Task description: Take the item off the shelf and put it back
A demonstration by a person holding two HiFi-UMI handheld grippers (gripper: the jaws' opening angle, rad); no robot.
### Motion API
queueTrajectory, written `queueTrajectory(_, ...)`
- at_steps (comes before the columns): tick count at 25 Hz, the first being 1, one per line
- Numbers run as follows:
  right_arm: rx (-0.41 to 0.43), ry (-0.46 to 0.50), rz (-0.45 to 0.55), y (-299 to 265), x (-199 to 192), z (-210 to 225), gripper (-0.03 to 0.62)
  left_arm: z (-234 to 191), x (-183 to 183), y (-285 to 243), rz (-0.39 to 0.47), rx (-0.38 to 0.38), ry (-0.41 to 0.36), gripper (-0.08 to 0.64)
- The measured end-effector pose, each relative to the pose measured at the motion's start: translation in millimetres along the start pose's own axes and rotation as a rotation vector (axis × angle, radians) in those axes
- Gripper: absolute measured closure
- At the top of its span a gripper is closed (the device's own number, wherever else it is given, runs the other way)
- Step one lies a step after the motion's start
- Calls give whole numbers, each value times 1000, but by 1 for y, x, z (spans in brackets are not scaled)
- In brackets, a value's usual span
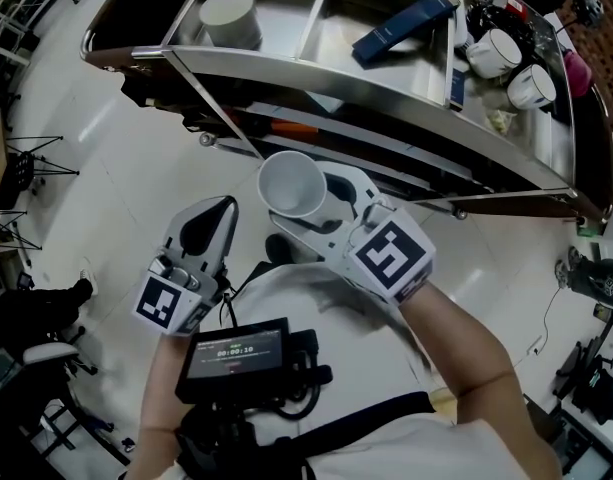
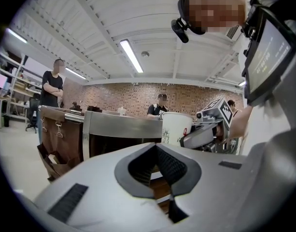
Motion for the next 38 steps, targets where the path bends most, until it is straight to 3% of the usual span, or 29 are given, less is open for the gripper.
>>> queueTrajectory(20, -15, 17, -5, 4, -14, 10, 316, 4, -3, -3, 6, -4, 27, 554)
queueTrajectory(29, -83, -19, -67, 19, -51, 28, 311, 4, -26, -9, -38, -14, 70, 554)
queueTrajectory(38, -228, -77, -108, 54, -90, 73, 307, 9, -57, -29, -60, -54, 113, 554)
Point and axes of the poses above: the fingertips, and each gripper's own axes: y backward along the fingers, z to its right, x out of its top, the point moved 2 cm from there along y, backward along the fingers, and after that the axes turned 14 degrees about z, right-handed, at the moved point
